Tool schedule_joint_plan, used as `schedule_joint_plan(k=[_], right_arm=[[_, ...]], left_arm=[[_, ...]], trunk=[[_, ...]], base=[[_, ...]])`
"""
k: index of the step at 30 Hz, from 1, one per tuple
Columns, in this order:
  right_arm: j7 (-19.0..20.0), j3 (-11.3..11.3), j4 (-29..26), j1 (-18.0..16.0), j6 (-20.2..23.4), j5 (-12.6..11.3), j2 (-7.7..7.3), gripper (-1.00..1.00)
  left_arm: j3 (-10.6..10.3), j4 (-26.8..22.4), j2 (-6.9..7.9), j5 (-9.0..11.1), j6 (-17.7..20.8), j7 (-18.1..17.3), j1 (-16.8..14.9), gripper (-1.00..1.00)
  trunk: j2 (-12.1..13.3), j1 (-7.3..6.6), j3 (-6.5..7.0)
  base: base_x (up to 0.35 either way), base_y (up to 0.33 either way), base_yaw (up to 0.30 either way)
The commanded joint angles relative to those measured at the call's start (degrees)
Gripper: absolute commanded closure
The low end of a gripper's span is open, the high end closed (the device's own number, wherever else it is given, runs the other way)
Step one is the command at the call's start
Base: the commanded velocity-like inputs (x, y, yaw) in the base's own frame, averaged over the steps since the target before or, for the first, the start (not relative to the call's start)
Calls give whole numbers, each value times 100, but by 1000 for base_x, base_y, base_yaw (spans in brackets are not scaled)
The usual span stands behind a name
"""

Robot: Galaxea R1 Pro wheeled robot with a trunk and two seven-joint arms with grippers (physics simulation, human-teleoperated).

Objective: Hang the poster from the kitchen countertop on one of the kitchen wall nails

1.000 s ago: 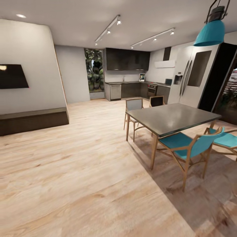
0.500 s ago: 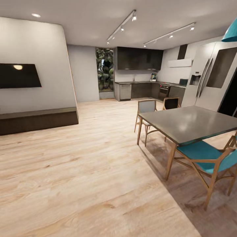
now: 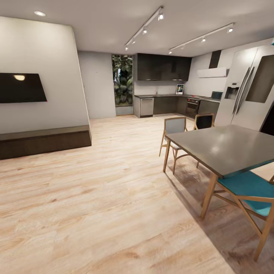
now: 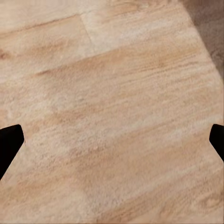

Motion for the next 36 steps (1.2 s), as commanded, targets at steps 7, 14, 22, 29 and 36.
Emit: schedule_joint_plan(k=[7, 14, 22, 29, 36], right_arm=[[-16, 7, 12, -3, -20, 31, -13, -100], [-14, 7, 13, -3, -22, 37, -15, -100], [-35, 2, 13, -3, -29, 32, -27, -100], [-60, -4, 13, -3, -31, 29, -32, -100], [-64, -5, 13, -3, -31, 34, -39, -100]], left_arm=[[22, 6, -5, -9, -10, 0, 1, -100], [12, 11, -11, -10, -10, -1, 1, -100], [31, 12, -6, -11, -10, -1, 1, -100], [52, 12, -5, -11, -17, -1, 1, -100], [66, 14, -5, -11, -19, -1, 2, -100]], trunk=[[-2, 4, -4], [-2, 4, -4], [-2, 4, -4], [-2, 4, -4], [-2, 4, -4]], base=[[339, 158, 0], [339, 157, 0], [340, 112, 0], [340, 86, 0], [339, 75, 0]])
